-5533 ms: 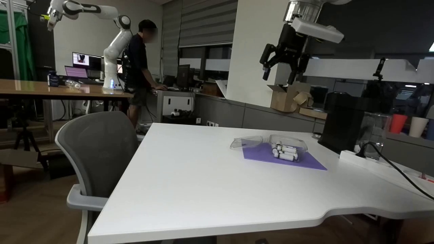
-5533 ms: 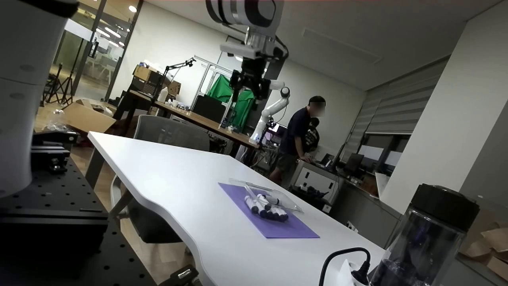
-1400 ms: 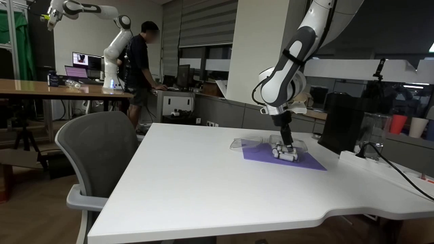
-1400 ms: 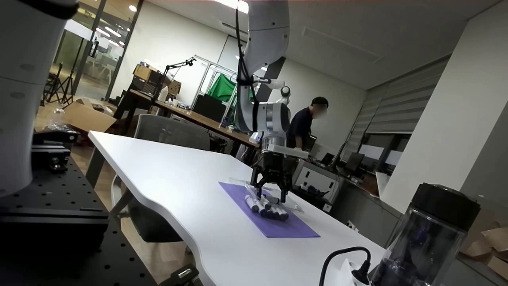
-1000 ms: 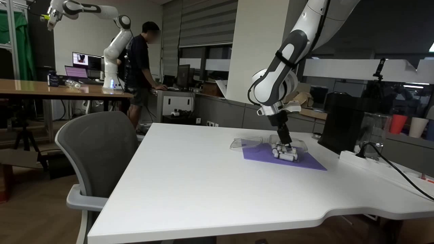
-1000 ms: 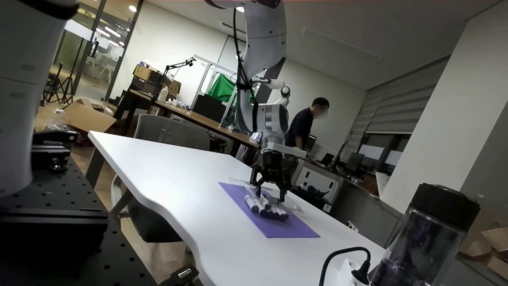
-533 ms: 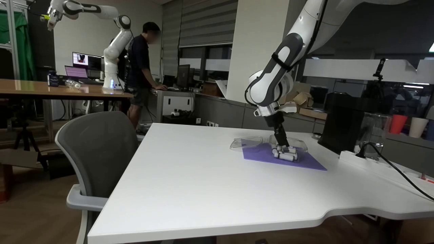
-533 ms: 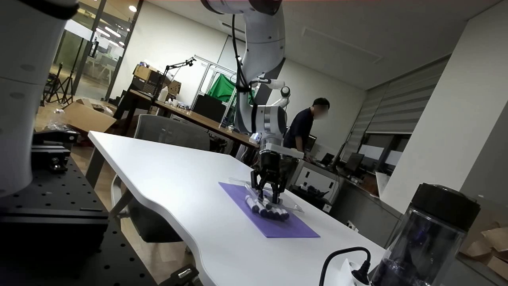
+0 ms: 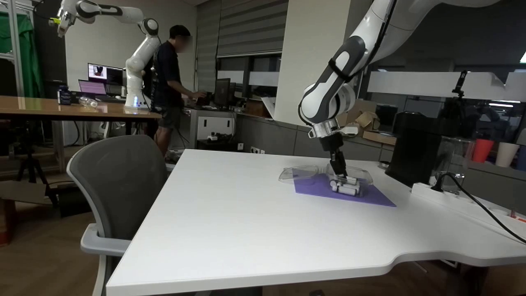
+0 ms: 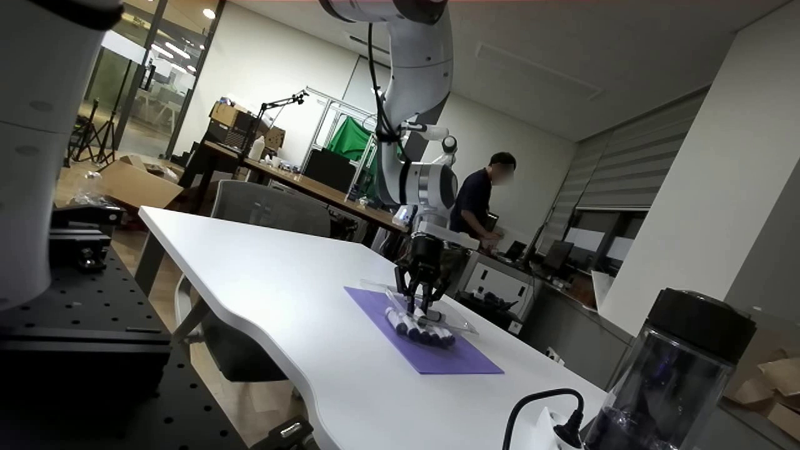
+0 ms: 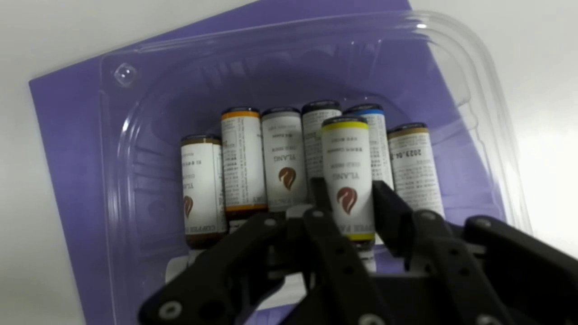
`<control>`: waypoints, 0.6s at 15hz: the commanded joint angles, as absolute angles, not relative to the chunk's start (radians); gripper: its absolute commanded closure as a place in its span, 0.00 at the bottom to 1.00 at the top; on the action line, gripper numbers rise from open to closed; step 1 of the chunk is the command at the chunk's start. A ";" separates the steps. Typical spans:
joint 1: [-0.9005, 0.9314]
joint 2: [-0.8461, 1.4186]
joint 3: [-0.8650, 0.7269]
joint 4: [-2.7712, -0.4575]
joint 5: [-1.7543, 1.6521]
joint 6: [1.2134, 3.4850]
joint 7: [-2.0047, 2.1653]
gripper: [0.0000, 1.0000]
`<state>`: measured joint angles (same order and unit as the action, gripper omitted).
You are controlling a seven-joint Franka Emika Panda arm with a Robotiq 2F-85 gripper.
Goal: Remove one bottle from the clear box and close it
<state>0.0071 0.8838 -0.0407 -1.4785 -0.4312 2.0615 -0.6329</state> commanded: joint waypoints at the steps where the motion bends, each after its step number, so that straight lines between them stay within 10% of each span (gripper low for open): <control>1: -0.029 0.812 -0.010 -1.506 -0.396 2.068 -0.635 0.93; 9: -0.153 0.492 0.090 -1.809 -0.190 2.395 -0.714 0.93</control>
<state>-0.0909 0.6376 0.0387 -1.6390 -0.2831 2.2784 -0.6758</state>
